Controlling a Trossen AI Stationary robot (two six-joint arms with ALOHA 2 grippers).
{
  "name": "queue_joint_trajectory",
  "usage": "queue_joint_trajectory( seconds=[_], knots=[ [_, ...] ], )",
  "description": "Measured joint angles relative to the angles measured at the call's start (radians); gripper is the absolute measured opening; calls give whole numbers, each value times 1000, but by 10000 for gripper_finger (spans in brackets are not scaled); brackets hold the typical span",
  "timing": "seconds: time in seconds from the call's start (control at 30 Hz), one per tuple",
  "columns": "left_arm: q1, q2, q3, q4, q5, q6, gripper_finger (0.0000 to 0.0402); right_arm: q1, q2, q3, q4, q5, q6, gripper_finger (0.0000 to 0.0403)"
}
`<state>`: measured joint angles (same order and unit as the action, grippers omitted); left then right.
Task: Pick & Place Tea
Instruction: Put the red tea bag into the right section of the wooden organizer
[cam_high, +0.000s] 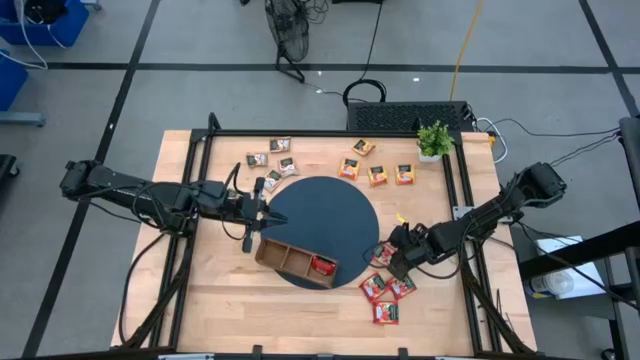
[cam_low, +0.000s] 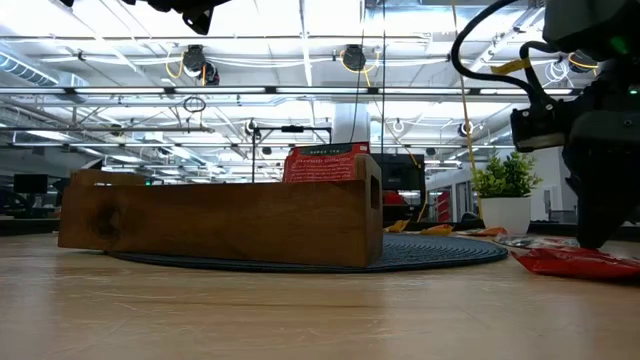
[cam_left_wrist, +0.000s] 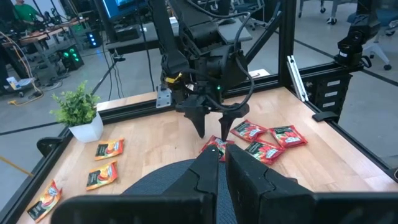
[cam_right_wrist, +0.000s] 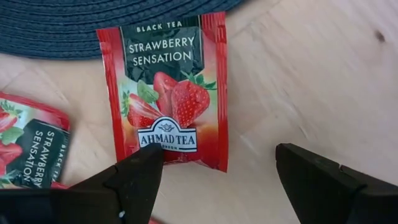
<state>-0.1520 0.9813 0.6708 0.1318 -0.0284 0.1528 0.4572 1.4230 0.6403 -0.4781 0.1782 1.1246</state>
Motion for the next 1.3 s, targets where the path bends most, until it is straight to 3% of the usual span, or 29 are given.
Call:
queue_joint_trajectory(
  seconds=[0.83, 1.3],
  knots=[
    [0, 0, 0, 0, 0, 0, 37, 0, 5, -3, 167, -35, -46, 293],
    [0, 0, 0, 0, 0, 0, 37, 2, 145, -1, 148, 7, -42, 287]
  ],
)
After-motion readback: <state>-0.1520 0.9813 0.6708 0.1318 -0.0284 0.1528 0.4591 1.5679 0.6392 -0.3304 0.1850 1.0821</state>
